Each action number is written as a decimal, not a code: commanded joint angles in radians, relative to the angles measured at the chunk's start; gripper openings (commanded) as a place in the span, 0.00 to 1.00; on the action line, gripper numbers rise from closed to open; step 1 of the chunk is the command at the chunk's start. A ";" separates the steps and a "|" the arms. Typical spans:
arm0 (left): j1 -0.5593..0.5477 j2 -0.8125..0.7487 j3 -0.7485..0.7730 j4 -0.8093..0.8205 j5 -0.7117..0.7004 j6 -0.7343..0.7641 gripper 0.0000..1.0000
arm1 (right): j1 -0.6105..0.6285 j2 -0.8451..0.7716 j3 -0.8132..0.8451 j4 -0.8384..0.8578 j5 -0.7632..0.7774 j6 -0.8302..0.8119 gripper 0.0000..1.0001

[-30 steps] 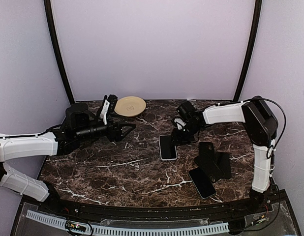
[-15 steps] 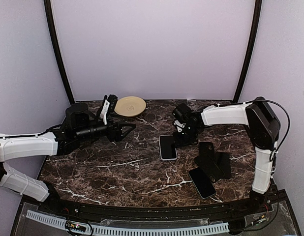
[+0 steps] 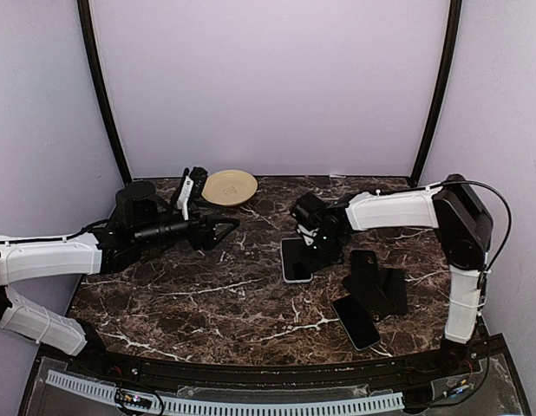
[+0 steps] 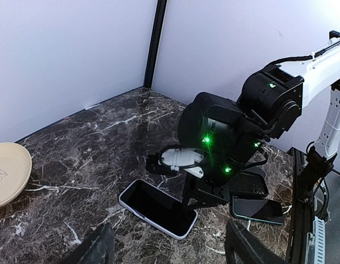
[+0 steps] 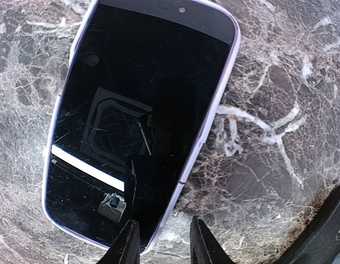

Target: Put the phone into the phone case

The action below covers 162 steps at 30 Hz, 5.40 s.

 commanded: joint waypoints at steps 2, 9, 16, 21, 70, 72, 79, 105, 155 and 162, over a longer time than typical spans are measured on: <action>-0.002 -0.013 0.019 -0.004 0.015 0.010 0.71 | 0.029 0.072 -0.020 -0.051 0.051 0.029 0.31; -0.002 -0.012 0.020 -0.003 0.023 0.006 0.70 | 0.040 0.025 0.027 -0.095 0.083 0.037 0.30; -0.002 -0.018 0.023 -0.011 0.020 0.005 0.71 | 0.040 -0.088 0.086 -0.225 0.193 0.055 0.75; -0.003 -0.019 0.026 -0.014 0.026 0.003 0.71 | 0.040 -0.158 -0.037 -0.286 0.213 0.128 0.90; 0.022 0.047 0.141 -0.219 -0.091 -0.036 0.71 | 0.114 -0.164 0.049 -0.040 0.315 -0.227 0.00; 0.037 0.065 0.157 -0.241 -0.077 -0.073 0.70 | 0.153 -0.177 0.047 0.008 0.339 -0.316 0.00; 0.071 0.120 0.206 -0.319 -0.075 -0.109 0.69 | 0.294 -0.276 -0.017 0.191 0.334 -0.626 0.00; 0.006 0.170 0.251 -0.344 0.486 0.001 0.69 | 0.597 -0.226 -0.148 0.394 0.743 -1.387 0.00; -0.031 -0.158 -0.098 0.180 -0.179 0.020 0.00 | 0.279 -0.651 -0.544 1.330 0.161 0.058 0.96; -0.031 -0.168 -0.144 0.272 -0.162 -0.010 0.00 | 0.265 -0.508 -0.516 1.530 0.133 0.182 0.98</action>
